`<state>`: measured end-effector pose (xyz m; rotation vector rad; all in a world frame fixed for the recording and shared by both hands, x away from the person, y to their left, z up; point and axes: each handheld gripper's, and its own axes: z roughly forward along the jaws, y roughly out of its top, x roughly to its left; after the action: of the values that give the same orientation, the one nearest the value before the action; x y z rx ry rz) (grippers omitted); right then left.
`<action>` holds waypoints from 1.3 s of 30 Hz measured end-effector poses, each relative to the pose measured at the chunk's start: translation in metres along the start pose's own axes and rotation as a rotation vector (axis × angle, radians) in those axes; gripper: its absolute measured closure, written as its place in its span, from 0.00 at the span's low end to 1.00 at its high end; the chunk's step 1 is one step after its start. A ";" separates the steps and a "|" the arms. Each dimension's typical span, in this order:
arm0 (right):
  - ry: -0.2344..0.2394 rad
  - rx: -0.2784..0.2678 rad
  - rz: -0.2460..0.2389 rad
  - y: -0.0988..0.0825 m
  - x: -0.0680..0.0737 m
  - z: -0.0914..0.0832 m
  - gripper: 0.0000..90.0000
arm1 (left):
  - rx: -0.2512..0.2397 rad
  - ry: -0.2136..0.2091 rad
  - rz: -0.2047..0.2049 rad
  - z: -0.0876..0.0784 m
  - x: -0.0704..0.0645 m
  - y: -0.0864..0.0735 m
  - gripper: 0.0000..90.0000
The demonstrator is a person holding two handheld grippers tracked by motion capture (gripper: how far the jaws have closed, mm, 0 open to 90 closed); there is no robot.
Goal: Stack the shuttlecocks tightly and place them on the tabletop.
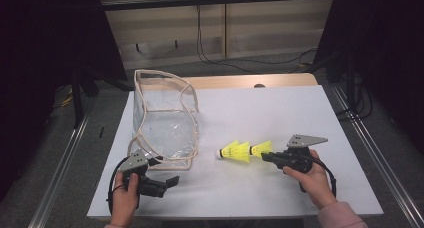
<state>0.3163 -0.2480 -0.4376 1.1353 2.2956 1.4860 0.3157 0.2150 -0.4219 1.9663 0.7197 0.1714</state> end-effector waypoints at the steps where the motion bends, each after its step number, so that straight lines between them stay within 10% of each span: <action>1: 0.001 0.000 0.000 0.000 0.000 0.000 0.99 | 0.005 -0.007 -0.010 0.000 -0.001 0.000 0.03; 39: 0.008 0.011 -0.016 0.002 0.005 0.009 0.99 | -0.003 0.002 0.000 0.000 0.000 0.000 0.03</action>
<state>0.3187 -0.2375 -0.4392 1.1133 2.3155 1.4761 0.3153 0.2152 -0.4217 1.9637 0.7201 0.1743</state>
